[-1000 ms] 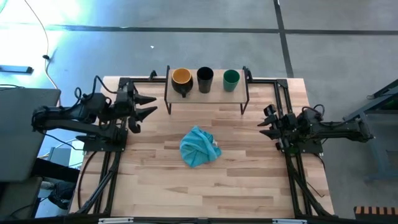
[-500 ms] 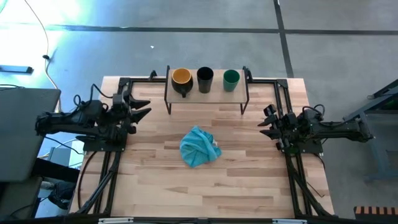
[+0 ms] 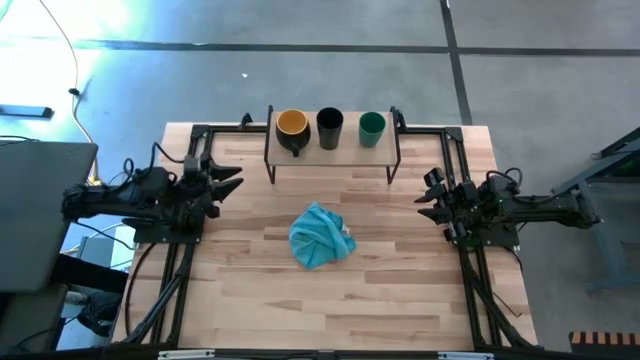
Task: Stack small to large cups/mugs on shelf
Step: Return to Home Position
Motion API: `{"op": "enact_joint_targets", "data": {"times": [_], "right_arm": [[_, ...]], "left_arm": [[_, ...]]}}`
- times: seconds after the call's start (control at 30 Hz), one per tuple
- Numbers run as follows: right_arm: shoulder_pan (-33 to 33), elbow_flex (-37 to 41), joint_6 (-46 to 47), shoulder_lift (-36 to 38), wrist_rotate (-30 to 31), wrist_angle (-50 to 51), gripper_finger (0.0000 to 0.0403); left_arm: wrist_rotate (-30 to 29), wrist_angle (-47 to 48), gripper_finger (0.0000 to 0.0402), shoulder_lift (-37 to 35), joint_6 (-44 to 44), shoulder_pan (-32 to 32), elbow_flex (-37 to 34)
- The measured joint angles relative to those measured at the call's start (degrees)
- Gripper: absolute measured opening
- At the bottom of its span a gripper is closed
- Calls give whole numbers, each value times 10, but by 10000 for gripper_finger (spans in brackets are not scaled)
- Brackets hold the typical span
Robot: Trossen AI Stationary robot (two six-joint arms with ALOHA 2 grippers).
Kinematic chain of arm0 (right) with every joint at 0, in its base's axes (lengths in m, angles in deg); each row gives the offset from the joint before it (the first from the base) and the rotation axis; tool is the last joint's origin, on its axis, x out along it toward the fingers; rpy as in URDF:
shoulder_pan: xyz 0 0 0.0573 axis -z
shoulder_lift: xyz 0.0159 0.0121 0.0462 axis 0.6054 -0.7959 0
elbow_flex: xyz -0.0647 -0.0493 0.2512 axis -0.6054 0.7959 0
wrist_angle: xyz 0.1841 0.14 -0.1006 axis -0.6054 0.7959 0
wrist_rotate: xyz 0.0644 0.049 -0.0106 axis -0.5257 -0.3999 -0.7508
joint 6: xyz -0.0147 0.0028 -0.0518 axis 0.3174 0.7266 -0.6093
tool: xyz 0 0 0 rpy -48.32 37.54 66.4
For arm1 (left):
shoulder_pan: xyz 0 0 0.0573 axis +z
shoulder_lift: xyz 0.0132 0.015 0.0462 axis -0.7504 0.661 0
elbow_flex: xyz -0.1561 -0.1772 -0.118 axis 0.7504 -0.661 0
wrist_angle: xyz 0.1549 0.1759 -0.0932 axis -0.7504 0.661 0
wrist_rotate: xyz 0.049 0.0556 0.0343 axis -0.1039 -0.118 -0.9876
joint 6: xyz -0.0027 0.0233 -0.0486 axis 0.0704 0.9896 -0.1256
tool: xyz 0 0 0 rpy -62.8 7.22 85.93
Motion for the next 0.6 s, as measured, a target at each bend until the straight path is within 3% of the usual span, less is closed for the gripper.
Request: {"op": "enact_joint_targets", "data": {"times": [0.47,0.6], "right_arm": [[0,0,3,0,0,0,103],[0,0,9,0,1,0,103]], "left_arm": [[-10,13,170,-132,-26,0,-75],[-10,39,170,-140,-33,0,-79]]}}
